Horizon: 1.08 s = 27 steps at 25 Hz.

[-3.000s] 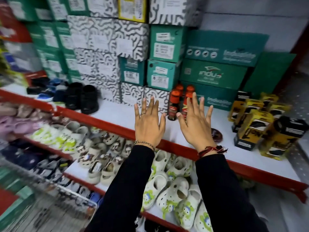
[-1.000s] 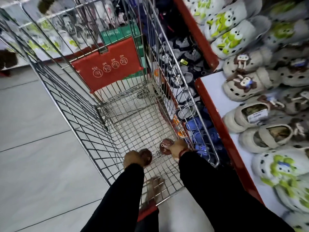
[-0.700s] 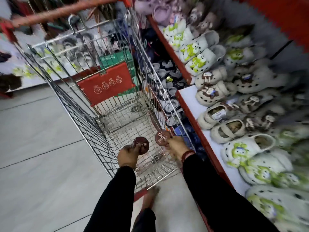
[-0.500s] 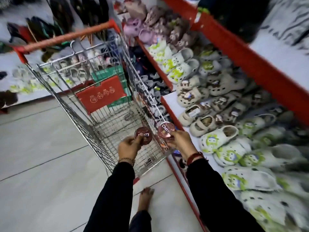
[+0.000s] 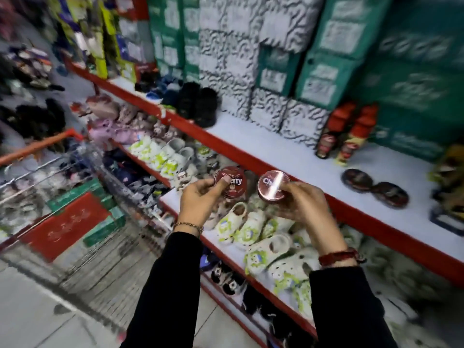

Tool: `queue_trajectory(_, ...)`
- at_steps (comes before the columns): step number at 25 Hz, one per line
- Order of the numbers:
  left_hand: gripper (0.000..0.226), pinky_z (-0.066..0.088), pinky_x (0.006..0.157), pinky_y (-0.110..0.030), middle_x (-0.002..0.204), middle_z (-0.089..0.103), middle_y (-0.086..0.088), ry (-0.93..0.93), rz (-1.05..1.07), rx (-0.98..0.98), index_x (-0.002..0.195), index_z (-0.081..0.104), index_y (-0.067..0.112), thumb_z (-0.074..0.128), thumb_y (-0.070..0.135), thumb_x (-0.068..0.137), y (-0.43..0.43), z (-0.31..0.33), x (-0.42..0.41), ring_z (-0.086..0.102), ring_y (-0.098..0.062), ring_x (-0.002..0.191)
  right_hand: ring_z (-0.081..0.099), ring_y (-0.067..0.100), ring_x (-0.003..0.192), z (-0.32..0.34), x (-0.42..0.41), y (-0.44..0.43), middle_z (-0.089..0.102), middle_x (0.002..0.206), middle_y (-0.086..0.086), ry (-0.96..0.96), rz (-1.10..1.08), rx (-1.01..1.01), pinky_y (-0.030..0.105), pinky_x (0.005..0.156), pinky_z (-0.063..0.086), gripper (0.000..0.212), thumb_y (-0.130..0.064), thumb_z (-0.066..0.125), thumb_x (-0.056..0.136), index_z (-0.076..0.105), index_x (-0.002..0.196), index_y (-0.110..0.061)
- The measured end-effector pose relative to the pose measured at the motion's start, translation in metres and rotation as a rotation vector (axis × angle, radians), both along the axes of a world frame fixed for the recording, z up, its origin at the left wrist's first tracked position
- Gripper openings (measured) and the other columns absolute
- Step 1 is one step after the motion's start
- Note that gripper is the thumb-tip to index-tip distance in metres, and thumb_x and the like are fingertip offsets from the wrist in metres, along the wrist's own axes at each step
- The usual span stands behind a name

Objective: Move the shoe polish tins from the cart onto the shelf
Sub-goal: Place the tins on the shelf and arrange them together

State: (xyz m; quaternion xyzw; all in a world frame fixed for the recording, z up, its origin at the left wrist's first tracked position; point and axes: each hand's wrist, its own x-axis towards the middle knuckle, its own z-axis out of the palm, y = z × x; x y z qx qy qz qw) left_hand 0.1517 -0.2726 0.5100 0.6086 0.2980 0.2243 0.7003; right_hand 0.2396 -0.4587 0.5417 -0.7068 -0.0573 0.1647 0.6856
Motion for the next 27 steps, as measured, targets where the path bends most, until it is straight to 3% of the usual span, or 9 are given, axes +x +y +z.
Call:
queue_trajectory(2, 0.019, 0.055, 0.066, -0.03, 0.074, 0.075, -0.007, -0.046, -0.099, 0.054, 0.08, 0.073, 0.013, 0.08, 0.03, 0.078, -0.026, 0.017, 0.027, 0.066, -0.017, 0.062, 0.069, 0.03, 0.075, 0.016, 0.008, -0.037, 0.072, 0.085, 0.014, -0.067, -0.093, -0.043, 0.04, 0.062, 0.06, 0.01, -0.017, 0.064, 0.087, 0.068, 0.078, -0.015)
queue_trajectory(5, 0.034, 0.053, 0.07, -0.03, 0.078, 0.078, -0.009, -0.075, -0.231, 0.219, 0.07, 0.072, 0.021, 0.082, 0.052, 0.064, -0.068, 0.038, 0.071, 0.069, -0.019, 0.068, 0.068, 0.016, 0.071, 0.032, 0.02, -0.091, 0.073, 0.088, 0.007, -0.182, -0.282, -0.148, 0.028, 0.052, 0.058, 0.007, -0.022, 0.065, 0.088, 0.069, 0.09, -0.016)
queue_trajectory(8, 0.039, 0.051, 0.068, -0.025, 0.071, 0.075, 0.004, -0.024, -0.335, 0.461, 0.073, 0.073, 0.021, 0.075, 0.059, 0.067, -0.102, 0.048, 0.105, 0.07, -0.013, 0.072, 0.069, 0.014, 0.061, 0.037, 0.029, -0.126, 0.071, 0.076, 0.003, -0.22, -0.422, -0.266, 0.034, 0.057, 0.06, 0.013, -0.022, 0.068, 0.086, 0.064, 0.074, -0.019)
queue_trajectory(10, 0.042, 0.054, 0.08, -0.031, 0.078, 0.077, 0.006, 0.066, -0.347, 0.667, 0.08, 0.074, 0.023, 0.07, 0.064, 0.07, -0.119, 0.049, 0.12, 0.072, -0.014, 0.083, 0.07, 0.025, 0.071, 0.032, 0.036, -0.139, 0.069, 0.071, 0.003, -0.223, -0.477, -0.384, 0.044, 0.073, 0.059, 0.02, -0.024, 0.071, 0.084, 0.061, 0.067, -0.021)
queue_trajectory(12, 0.045, 0.046, 0.099, -0.037, 0.094, 0.078, 0.004, 0.181, -0.356, 0.829, 0.092, 0.075, 0.027, 0.067, 0.066, 0.072, -0.13, 0.052, 0.135, 0.069, -0.019, 0.102, 0.068, 0.029, 0.074, 0.026, 0.043, -0.148, 0.068, 0.073, 0.006, -0.213, -0.514, -0.489, 0.043, 0.075, 0.056, 0.016, -0.029, 0.073, 0.081, 0.067, 0.074, -0.017)
queue_trajectory(15, 0.043, 0.03, 0.105, -0.04, 0.102, 0.078, 0.004, 0.323, -0.429, 0.891, 0.101, 0.071, 0.03, 0.069, 0.064, 0.073, -0.133, 0.052, 0.152, 0.065, -0.019, 0.112, 0.068, 0.021, 0.076, 0.018, 0.051, -0.157, 0.073, 0.085, 0.007, -0.148, -0.535, -0.541, 0.033, 0.074, 0.056, 0.032, -0.038, 0.076, 0.076, 0.071, 0.098, -0.016)
queue_trajectory(19, 0.04, 0.03, 0.103, -0.041, 0.102, 0.077, 0.006, 0.403, -0.519, 1.012, 0.093, 0.073, 0.034, 0.068, 0.067, 0.071, -0.127, 0.049, 0.166, 0.064, -0.018, 0.112, 0.071, 0.025, 0.096, 0.014, 0.058, -0.163, 0.075, 0.104, 0.005, -0.105, -0.536, -0.677, 0.037, 0.092, 0.055, 0.02, -0.034, 0.071, 0.078, 0.073, 0.094, -0.023)
queue_trajectory(22, 0.045, 0.034, 0.102, -0.04, 0.112, 0.075, 0.009, 0.449, -0.642, 1.083, 0.099, 0.076, 0.036, 0.066, 0.069, 0.071, -0.129, 0.047, 0.171, 0.062, -0.018, 0.115, 0.069, 0.022, 0.096, 0.015, 0.059, -0.163, 0.075, 0.103, 0.005, -0.067, -0.47, -0.74, 0.03, 0.088, 0.053, 0.011, -0.027, 0.067, 0.082, 0.075, 0.089, -0.024)
queue_trajectory(27, 0.043, 0.033, 0.107, -0.04, 0.121, 0.071, 0.008, 0.451, -0.722, 1.118, 0.11, 0.073, 0.035, 0.06, 0.064, 0.081, -0.134, 0.044, 0.172, 0.06, -0.02, 0.121, 0.067, 0.02, 0.095, 0.014, 0.059, -0.164, 0.072, 0.103, 0.004, -0.079, -0.417, -0.747, 0.027, 0.084, 0.051, 0.022, -0.016, 0.061, 0.084, 0.075, 0.101, -0.018)
